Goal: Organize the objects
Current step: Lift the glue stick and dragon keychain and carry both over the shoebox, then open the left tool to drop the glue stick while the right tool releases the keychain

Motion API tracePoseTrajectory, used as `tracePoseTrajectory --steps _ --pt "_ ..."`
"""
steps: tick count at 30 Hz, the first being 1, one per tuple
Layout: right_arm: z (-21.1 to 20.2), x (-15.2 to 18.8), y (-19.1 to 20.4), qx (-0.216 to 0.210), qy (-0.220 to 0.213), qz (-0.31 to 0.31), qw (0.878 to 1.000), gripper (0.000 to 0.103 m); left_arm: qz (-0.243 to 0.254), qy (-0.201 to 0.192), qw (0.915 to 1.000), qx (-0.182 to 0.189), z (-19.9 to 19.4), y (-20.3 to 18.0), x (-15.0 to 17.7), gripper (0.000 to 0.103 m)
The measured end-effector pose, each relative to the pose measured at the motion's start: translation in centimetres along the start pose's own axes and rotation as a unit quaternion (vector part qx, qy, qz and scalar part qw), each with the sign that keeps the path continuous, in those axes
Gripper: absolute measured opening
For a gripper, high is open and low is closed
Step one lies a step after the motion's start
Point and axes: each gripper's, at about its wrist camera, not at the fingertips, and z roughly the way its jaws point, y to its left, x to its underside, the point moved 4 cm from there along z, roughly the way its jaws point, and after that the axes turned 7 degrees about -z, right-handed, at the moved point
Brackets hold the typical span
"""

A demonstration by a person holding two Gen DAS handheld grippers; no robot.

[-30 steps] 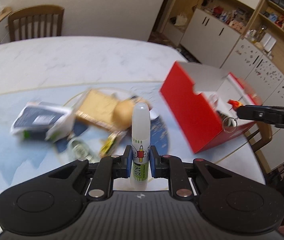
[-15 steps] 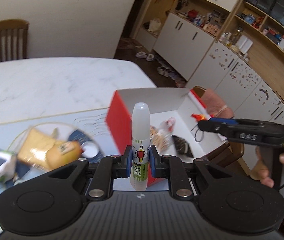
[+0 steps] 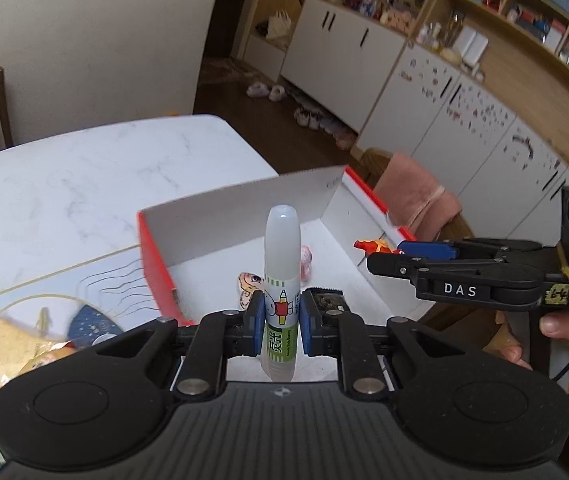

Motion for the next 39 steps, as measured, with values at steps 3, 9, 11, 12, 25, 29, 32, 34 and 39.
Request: tracePoseTrajectory --steps 3,9,11,12,25,29,32,34,39 --pt "0.9 0.6 -0.5 0.000 0.010 -0.003 1.000 0.048 0.013 0.016 0.9997 -0.015 1.9 -0.7 -0.2 0.017" --pt "2.6 1.6 -0.7 0.003 0.030 -0.027 0.999 0.048 0.043 0.045 0.9964 -0.059 5.5 -0.8 -0.6 0.017" --pt "3.1 1.9 -0.5 0.004 0.035 -0.038 0.999 0.048 0.044 0.054 0.9955 -0.064 6.5 -0.7 -0.6 0.017" --pt "3.3 2.0 -0.4 0.003 0.038 -0.043 0.998 0.048 0.043 0.058 0.9953 -0.065 6.9 -0.7 -0.7 0.017" --pt "6.5 3.2 0.8 -0.004 0.080 -0.094 0.992 0.048 0.066 0.097 0.9864 -0.116 11.6 -0.1 -1.5 0.017" --pt "7.4 3.6 1.0 -0.009 0.102 -0.106 0.989 0.048 0.070 0.113 0.9837 -0.121 12.9 -0.1 -1.3 0.017" --pt "7.8 3.7 1.1 -0.009 0.107 -0.110 0.988 0.049 0.078 0.124 0.9814 -0.124 13.8 -0.2 -1.1 0.017" --pt "7.9 3.7 1.1 -0.010 0.108 -0.111 0.988 0.049 0.081 0.130 0.9796 -0.130 14.3 -0.2 -1.0 0.017" --pt "7.8 3.7 0.9 -0.014 0.113 -0.112 0.987 0.049 0.082 0.144 0.9772 -0.133 14.9 0.0 -0.6 0.017"
